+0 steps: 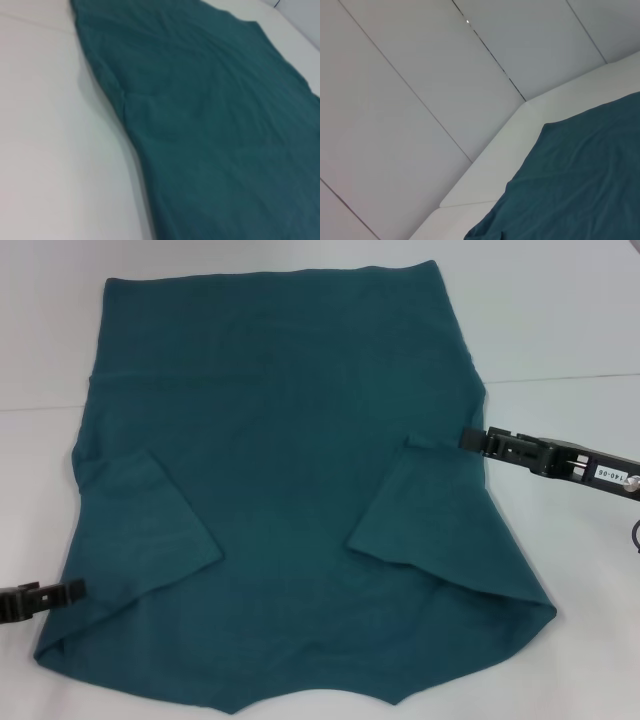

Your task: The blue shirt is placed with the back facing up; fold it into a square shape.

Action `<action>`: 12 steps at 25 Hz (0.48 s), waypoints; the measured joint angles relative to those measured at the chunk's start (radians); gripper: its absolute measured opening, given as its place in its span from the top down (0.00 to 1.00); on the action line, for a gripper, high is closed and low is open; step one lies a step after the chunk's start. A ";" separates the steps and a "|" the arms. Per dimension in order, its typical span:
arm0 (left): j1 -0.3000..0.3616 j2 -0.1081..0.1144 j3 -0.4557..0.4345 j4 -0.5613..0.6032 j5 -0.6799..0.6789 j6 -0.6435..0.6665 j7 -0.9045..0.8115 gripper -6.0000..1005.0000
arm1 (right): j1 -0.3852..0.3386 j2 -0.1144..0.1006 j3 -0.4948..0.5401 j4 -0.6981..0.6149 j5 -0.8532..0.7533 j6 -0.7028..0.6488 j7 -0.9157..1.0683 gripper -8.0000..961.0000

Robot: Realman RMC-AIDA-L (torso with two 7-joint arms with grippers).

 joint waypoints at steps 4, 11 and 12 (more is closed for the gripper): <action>0.000 0.000 0.000 0.000 0.017 -0.005 -0.001 0.18 | -0.005 0.000 0.000 0.000 0.000 0.000 0.002 0.02; -0.004 0.000 0.005 -0.004 0.067 0.003 -0.014 0.18 | -0.009 0.000 0.001 0.000 0.000 -0.003 0.002 0.02; -0.005 0.000 0.007 -0.004 0.071 0.004 -0.019 0.18 | -0.009 0.000 0.001 0.000 0.000 -0.003 0.002 0.02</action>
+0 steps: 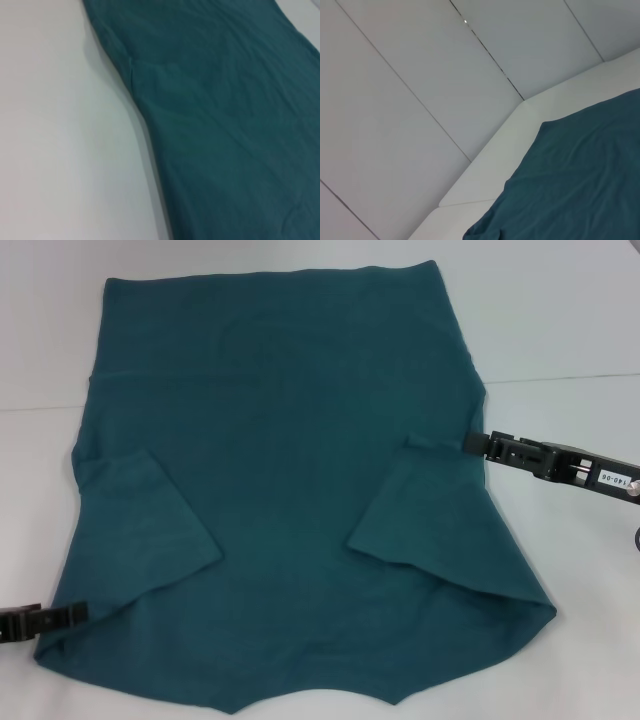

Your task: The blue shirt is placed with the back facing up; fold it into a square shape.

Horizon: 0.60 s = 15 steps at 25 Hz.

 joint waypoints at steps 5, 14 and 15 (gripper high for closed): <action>-0.002 0.001 0.004 0.001 0.013 0.011 -0.008 0.18 | 0.000 0.000 0.000 0.000 0.000 -0.003 0.001 0.02; -0.018 0.014 0.003 0.006 0.021 0.115 -0.009 0.18 | -0.001 -0.002 0.001 0.000 0.000 -0.005 0.004 0.03; -0.021 0.016 0.001 0.006 0.021 0.130 -0.009 0.18 | -0.001 -0.002 0.001 0.000 0.000 -0.005 0.004 0.03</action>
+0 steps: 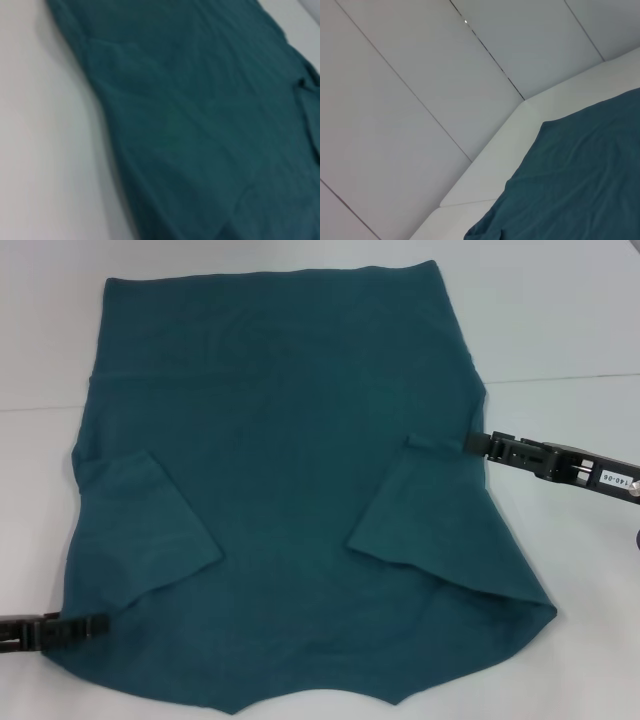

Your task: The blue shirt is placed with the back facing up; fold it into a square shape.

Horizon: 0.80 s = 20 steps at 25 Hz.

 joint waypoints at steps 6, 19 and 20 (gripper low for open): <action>-0.016 0.011 -0.003 0.007 0.007 0.070 -0.003 0.18 | 0.000 -0.002 0.000 0.000 0.000 0.000 0.000 0.03; -0.019 0.015 -0.005 0.041 0.098 0.095 -0.035 0.18 | 0.000 -0.001 0.000 -0.001 -0.002 0.002 0.011 0.03; -0.019 0.015 -0.005 0.041 0.100 0.096 -0.036 0.18 | 0.000 -0.001 0.000 -0.001 -0.001 0.002 0.011 0.03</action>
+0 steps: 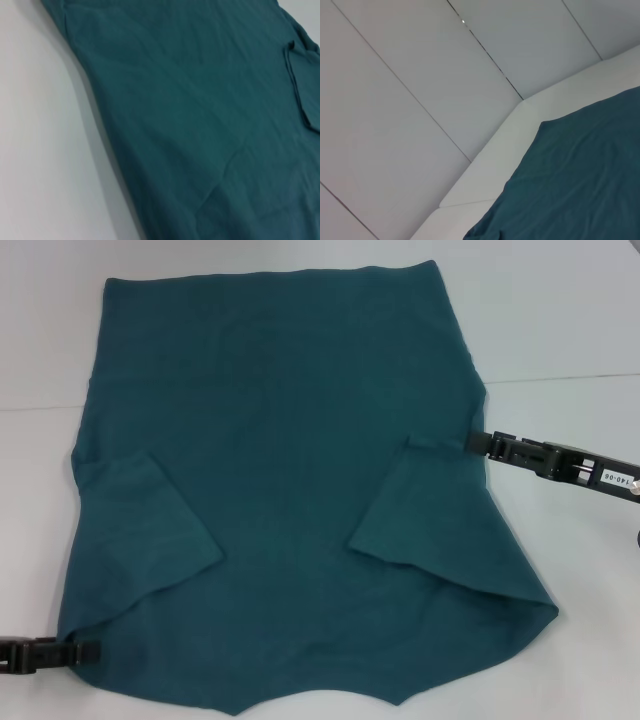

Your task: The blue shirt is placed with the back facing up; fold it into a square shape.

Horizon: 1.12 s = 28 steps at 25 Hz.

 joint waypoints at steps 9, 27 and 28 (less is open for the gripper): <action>0.007 0.008 -0.030 0.037 0.020 0.002 -0.011 0.18 | -0.002 0.000 0.000 0.000 0.001 -0.001 0.000 0.03; -0.002 0.003 -0.040 0.014 0.047 -0.030 -0.012 0.19 | -0.003 0.000 0.000 -0.001 0.001 -0.001 0.000 0.03; -0.002 0.003 -0.040 0.013 0.047 -0.030 -0.013 0.19 | -0.003 0.000 0.000 0.000 0.001 -0.002 0.000 0.03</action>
